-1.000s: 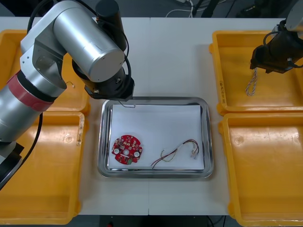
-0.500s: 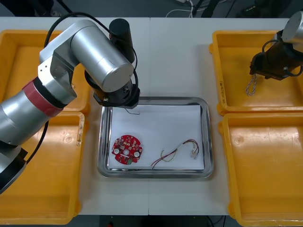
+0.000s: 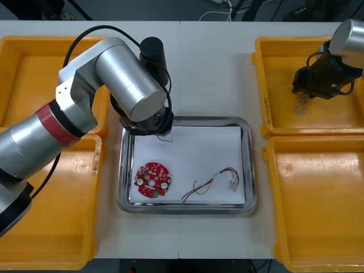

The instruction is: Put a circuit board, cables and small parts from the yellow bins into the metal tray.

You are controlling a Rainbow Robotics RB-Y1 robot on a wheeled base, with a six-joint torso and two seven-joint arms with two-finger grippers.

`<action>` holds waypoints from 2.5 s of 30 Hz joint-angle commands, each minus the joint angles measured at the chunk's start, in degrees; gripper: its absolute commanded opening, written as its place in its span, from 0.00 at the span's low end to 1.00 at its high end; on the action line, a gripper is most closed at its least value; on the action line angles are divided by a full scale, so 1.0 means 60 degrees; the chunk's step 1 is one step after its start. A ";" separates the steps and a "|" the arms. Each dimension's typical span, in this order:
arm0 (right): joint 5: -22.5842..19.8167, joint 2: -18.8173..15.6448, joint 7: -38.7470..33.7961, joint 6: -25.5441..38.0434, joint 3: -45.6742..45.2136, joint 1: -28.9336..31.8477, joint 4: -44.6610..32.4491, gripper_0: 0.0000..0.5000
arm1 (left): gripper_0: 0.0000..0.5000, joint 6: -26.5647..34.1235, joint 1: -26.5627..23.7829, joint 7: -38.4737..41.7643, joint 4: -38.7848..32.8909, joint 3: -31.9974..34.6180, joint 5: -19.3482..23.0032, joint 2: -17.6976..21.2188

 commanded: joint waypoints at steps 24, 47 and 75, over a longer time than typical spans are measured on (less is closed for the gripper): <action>-0.0103 0.0151 0.0592 -0.0432 -0.0242 -0.0002 -0.0067 0.00 | 0.00 -0.1016 0.1012 -0.0570 -0.0124 -0.0088 -0.0411 0.0252; 0.0439 -0.0010 0.0900 0.2981 -0.0740 -0.0017 -0.2791 0.00 | 1.00 -0.1382 0.1144 -0.0379 -0.0124 -0.0279 -0.0498 0.0398; -0.0527 -0.0098 0.1281 0.7618 -0.1062 -0.0017 -0.6878 0.00 | 1.00 0.1635 0.0382 -0.0115 -0.1853 0.1523 0.0703 0.0398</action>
